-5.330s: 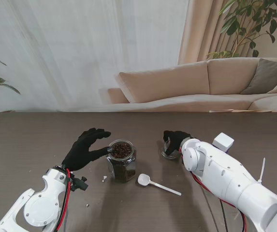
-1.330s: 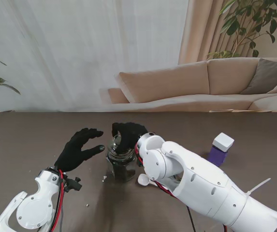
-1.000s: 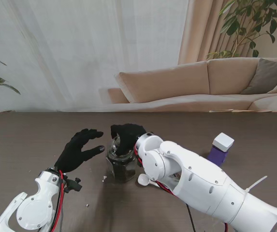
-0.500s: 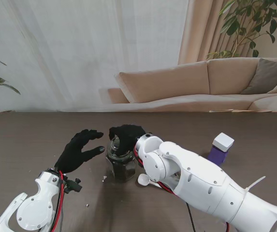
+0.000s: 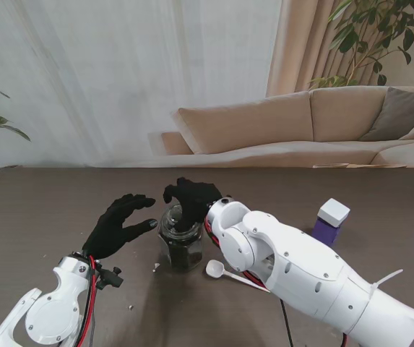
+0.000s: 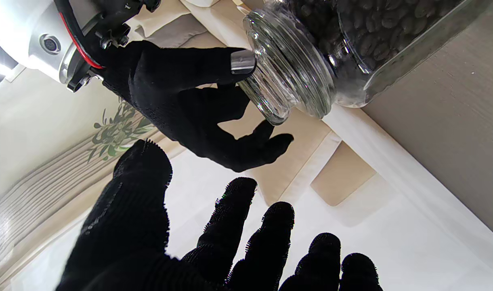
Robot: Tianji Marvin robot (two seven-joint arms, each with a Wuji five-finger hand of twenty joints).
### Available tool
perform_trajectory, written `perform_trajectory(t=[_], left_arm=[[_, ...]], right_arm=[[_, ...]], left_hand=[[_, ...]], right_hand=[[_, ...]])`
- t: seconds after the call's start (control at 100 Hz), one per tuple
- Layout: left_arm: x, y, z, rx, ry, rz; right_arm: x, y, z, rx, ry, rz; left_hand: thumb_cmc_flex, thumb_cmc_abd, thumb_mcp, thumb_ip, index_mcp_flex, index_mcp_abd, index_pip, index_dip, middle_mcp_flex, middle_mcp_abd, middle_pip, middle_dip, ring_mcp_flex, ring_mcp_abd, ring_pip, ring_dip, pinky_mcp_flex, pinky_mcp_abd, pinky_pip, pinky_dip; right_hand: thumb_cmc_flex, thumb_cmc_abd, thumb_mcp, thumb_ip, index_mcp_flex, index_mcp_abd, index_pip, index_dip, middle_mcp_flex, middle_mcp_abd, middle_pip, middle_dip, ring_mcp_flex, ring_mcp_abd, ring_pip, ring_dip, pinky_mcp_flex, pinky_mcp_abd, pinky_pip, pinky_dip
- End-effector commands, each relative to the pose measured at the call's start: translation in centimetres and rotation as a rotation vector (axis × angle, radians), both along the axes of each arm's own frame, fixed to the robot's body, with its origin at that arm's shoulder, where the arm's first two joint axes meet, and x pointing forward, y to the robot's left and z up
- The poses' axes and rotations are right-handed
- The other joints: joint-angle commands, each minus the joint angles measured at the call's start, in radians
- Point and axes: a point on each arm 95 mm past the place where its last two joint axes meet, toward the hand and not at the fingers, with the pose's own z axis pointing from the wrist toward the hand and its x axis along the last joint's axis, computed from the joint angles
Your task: Portion coffee beans from the glass jar into the coffee jar
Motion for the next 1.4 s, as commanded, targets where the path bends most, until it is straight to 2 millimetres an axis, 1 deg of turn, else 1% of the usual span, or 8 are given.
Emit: perform_trajectory(t=[0.0, 0.2, 0.32, 0.39, 0.47, 0.71, 0.94, 1.39], left_arm=[[-0.1, -0.3, -0.3, -0.001, 0.015, -0.014], [0.1, -0.3, -0.2, -0.001, 0.011, -0.017], [0.2, -0.2, -0.2, -0.001, 0.007, -0.022], [0.3, -0.3, -0.2, -0.003, 0.006, -0.024], [0.5, -0.4, -0.2, -0.005, 0.004, -0.029], [0.6, -0.4, -0.1, -0.009, 0.016, -0.055], [0.7, -0.5, -0.2, -0.024, 0.026, -0.074], [0.8, -1.1, -0.1, -0.021, 0.028, -0.102]], right_arm=[[-0.2, -0.1, 0.6, 0.005, -0.004, 0.01], [-0.3, -0.8, 2.2, 0.063, -0.013, -0.025], [-0.4, -1.8, 3.2, 0.135, -0.007, -0.073], [-0.5, -2.5, 3.5, 0.186, -0.011, -0.102], [-0.8, -3.5, 3.7, 0.262, -0.024, -0.133], [-2.2, -6.8, 3.0, 0.452, -0.066, -0.156], [-3.9, -10.8, 0.6, 0.562, -0.07, -0.166], [-6.3, -16.4, -4.0, 0.64, -0.02, -0.245]], left_hand=[[0.015, 0.039, -0.029, 0.021, 0.021, -0.006, 0.003, 0.003, 0.012, -0.005, -0.001, 0.008, 0.005, 0.009, -0.009, 0.007, -0.017, -0.017, -0.033, -0.008], [0.016, 0.038, -0.03, 0.021, 0.022, -0.01, 0.003, 0.003, 0.011, -0.006, -0.001, 0.008, 0.005, 0.008, -0.009, 0.008, -0.016, -0.018, -0.032, -0.008], [0.015, 0.038, -0.031, 0.021, 0.014, -0.011, 0.0, 0.002, 0.011, -0.009, -0.001, 0.008, 0.005, 0.009, -0.009, 0.008, -0.016, -0.017, -0.032, -0.007], [0.017, 0.037, -0.03, 0.021, 0.014, -0.013, 0.0, 0.001, 0.01, -0.007, -0.001, 0.008, 0.005, 0.01, -0.009, 0.007, -0.017, -0.017, -0.031, -0.007], [0.017, 0.036, -0.031, 0.021, 0.01, -0.014, -0.001, 0.001, 0.009, -0.008, -0.001, 0.007, 0.005, 0.011, -0.009, 0.007, -0.017, -0.016, -0.031, -0.006], [0.016, 0.037, -0.034, 0.021, -0.018, -0.038, -0.012, -0.004, -0.004, -0.016, -0.004, 0.006, 0.001, 0.023, -0.011, 0.006, -0.018, -0.014, -0.02, 0.006], [0.021, 0.035, -0.039, 0.022, -0.021, -0.038, -0.012, -0.005, -0.009, -0.016, -0.005, 0.006, -0.001, 0.023, -0.012, 0.005, -0.021, -0.012, -0.014, 0.018], [0.022, 0.037, -0.049, 0.024, -0.029, -0.039, -0.015, -0.01, -0.009, -0.02, -0.004, 0.005, -0.001, 0.022, -0.011, 0.004, -0.021, -0.013, -0.018, 0.021]], right_hand=[[-0.055, 0.001, -0.004, 0.027, -0.058, -0.018, -0.042, -0.023, -0.067, 0.015, -0.052, -0.067, -0.063, 0.049, -0.1, -0.047, -0.231, 0.044, -0.032, 0.036], [-0.103, 0.155, -0.129, 0.038, -0.071, -0.019, -0.081, -0.041, -0.065, 0.018, -0.154, -0.185, -0.137, 0.118, -0.4, -0.19, -0.331, 0.121, -0.21, -0.013], [-0.043, 0.349, -0.375, 0.094, -0.078, 0.026, -0.099, -0.036, -0.053, 0.021, -0.171, -0.205, -0.164, 0.12, -0.506, -0.244, -0.399, 0.152, -0.347, -0.092], [-0.036, 0.375, -0.458, 0.126, -0.05, 0.052, -0.089, -0.027, -0.017, 0.026, -0.176, -0.213, -0.172, 0.109, -0.515, -0.248, -0.424, 0.143, -0.382, -0.113], [-0.011, 0.375, -0.405, 0.146, 0.04, 0.067, -0.058, -0.023, 0.078, 0.029, -0.189, -0.225, -0.157, 0.099, -0.52, -0.254, -0.433, 0.126, -0.401, -0.129], [0.003, 0.308, -0.059, 0.089, 0.234, 0.027, -0.032, -0.064, 0.371, 0.014, -0.316, -0.311, -0.024, 0.072, -0.604, -0.31, -0.377, 0.092, -0.443, -0.254], [-0.001, 0.286, -0.087, 0.084, 0.23, 0.03, -0.053, -0.082, 0.373, 0.001, -0.355, -0.345, -0.035, 0.061, -0.674, -0.341, -0.413, 0.038, -0.492, -0.356], [0.005, 0.291, -0.135, 0.094, 0.277, 0.004, -0.09, -0.088, 0.384, -0.055, -0.382, -0.347, -0.075, 0.031, -0.723, -0.363, -0.484, 0.009, -0.527, -0.402]])
